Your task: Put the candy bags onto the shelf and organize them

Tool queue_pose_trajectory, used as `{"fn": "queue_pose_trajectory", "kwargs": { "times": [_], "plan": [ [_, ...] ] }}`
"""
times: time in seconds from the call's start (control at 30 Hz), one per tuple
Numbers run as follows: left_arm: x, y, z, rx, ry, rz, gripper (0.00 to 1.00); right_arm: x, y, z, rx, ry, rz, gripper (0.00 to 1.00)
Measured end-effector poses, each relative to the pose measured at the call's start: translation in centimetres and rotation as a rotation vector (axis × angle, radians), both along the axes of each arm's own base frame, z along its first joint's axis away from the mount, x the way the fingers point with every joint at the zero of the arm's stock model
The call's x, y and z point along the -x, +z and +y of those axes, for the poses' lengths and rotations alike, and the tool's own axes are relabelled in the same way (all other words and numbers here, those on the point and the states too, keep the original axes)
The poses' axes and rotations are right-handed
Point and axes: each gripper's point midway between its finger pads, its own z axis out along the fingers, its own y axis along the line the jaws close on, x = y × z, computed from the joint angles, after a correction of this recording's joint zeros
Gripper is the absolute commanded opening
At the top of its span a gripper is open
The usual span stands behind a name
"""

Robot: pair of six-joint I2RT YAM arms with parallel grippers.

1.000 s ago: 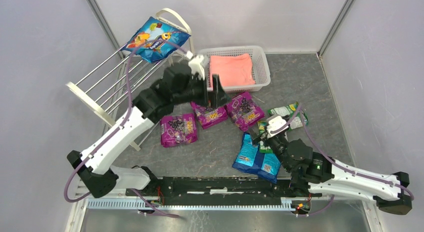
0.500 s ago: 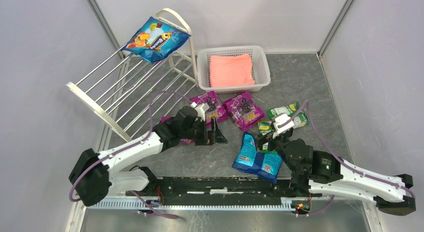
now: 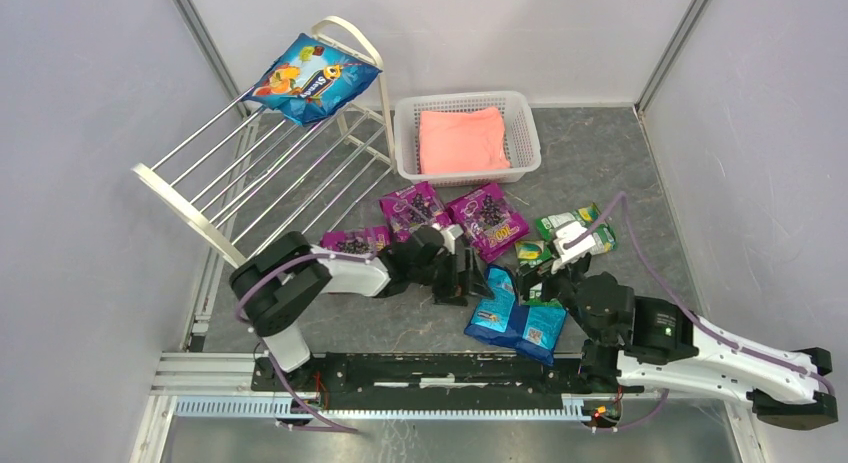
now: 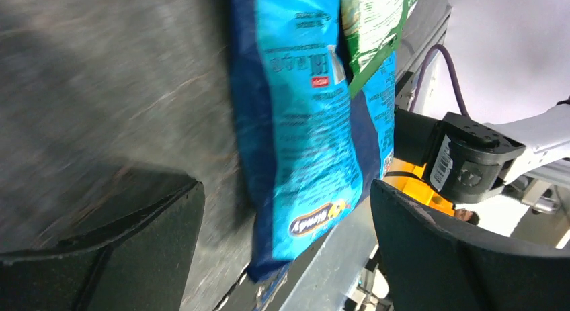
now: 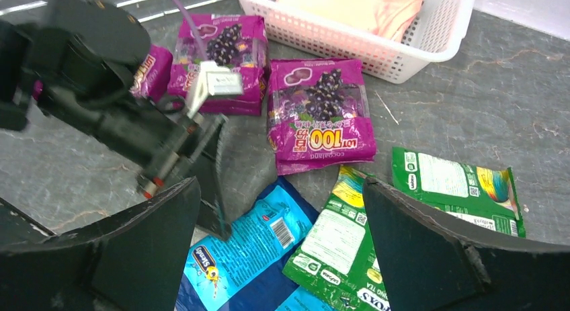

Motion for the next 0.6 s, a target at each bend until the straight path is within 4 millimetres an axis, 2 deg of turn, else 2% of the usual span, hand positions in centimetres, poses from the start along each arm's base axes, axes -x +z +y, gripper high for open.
{"fn": "queue_pose_trajectory", "kwargs": {
  "times": [0.07, 0.23, 0.37, 0.5, 0.6],
  "plan": [
    [0.3, -0.1, -1.9, 0.002, -0.022, -0.024, 0.91, 0.0, 0.6, -0.4, -0.031, -0.004, -0.011, 0.98],
    [1.7, -0.8, -4.9, 0.071, -0.04, -0.007, 0.73, 0.1, 1.7, -0.9, -0.076, -0.008, -0.038, 0.98],
    [1.6, -1.4, -5.9, 0.101, -0.01, 0.024, 0.53, 0.1, 2.6, -1.6, -0.12, -0.02, -0.06, 0.98],
    [1.4, -2.1, -6.0, 0.096, 0.027, 0.044, 0.31, 0.1, 2.8, -1.8, -0.135, -0.023, -0.072, 0.98],
    [1.4, -2.0, -6.1, 0.104, 0.042, 0.061, 0.25, 0.0, 2.4, -1.7, -0.114, -0.021, -0.071, 0.98]
  ]
}}
